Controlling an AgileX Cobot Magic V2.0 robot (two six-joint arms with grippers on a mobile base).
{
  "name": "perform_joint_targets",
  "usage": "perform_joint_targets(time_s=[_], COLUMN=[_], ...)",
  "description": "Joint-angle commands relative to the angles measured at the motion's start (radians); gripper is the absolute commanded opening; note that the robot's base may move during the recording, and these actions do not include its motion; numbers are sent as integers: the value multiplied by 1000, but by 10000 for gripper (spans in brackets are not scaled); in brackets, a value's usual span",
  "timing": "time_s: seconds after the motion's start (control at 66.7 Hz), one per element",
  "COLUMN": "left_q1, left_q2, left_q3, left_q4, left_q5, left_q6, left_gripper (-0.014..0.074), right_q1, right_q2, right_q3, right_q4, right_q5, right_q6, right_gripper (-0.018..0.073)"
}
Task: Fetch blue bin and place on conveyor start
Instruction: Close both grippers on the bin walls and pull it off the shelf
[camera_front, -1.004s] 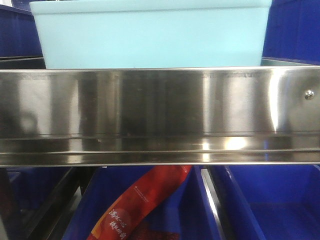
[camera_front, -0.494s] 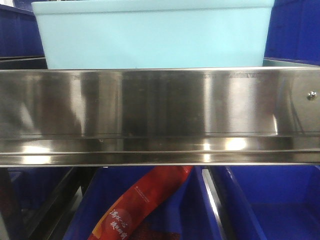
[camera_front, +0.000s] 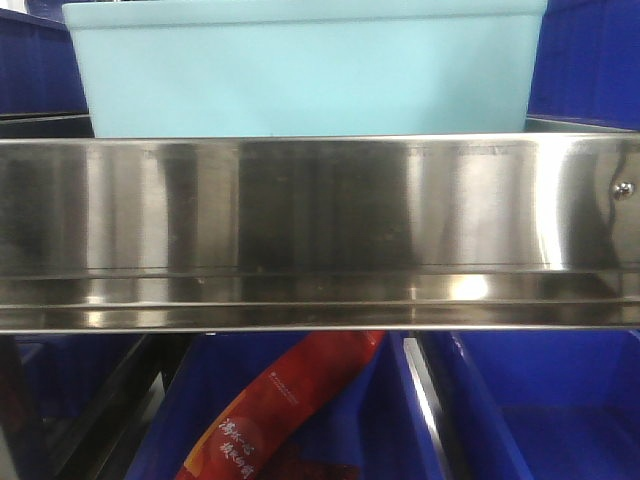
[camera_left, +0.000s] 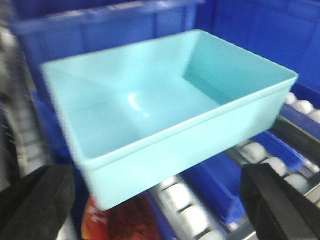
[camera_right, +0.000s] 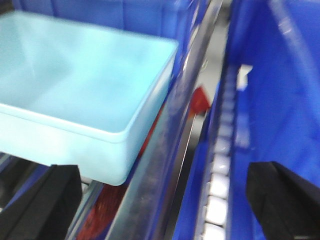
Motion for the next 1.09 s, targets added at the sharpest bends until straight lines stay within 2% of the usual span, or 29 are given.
perform_joint_targets(time_s=[0.0, 0.075, 0.18, 0.24, 0.39, 0.524, 0.749, 1.079], left_q1=[-21, -19, -17, -17, 6, 76, 140, 141], left_q2=[125, 222, 350, 407, 550, 654, 754, 885], left_q3=[-118, -232, -395, -479, -649, -754, -775, -775], left_q4=[-12, 23, 150, 197, 204, 184, 180, 179], left_q5=[45, 134, 254, 308, 435, 559, 563, 535], left_q6=[-26, -118, -272, -305, -314, -315, -315, -315], left_gripper=[571, 571, 571, 571, 571, 571, 571, 571], right_q1=[3, 3, 3, 3, 3, 3, 3, 8], right_q2=[91, 167, 298, 368, 507, 623, 743, 889], right_q3=[-101, -215, -394, -478, -670, -797, -830, -830], right_q4=[-3, -6, -51, -55, -55, -55, 0, 18], right_q5=[74, 186, 354, 419, 495, 520, 520, 520], right_q6=[25, 69, 108, 115, 132, 132, 132, 132], right_gripper=[568, 568, 568, 568, 568, 568, 568, 568])
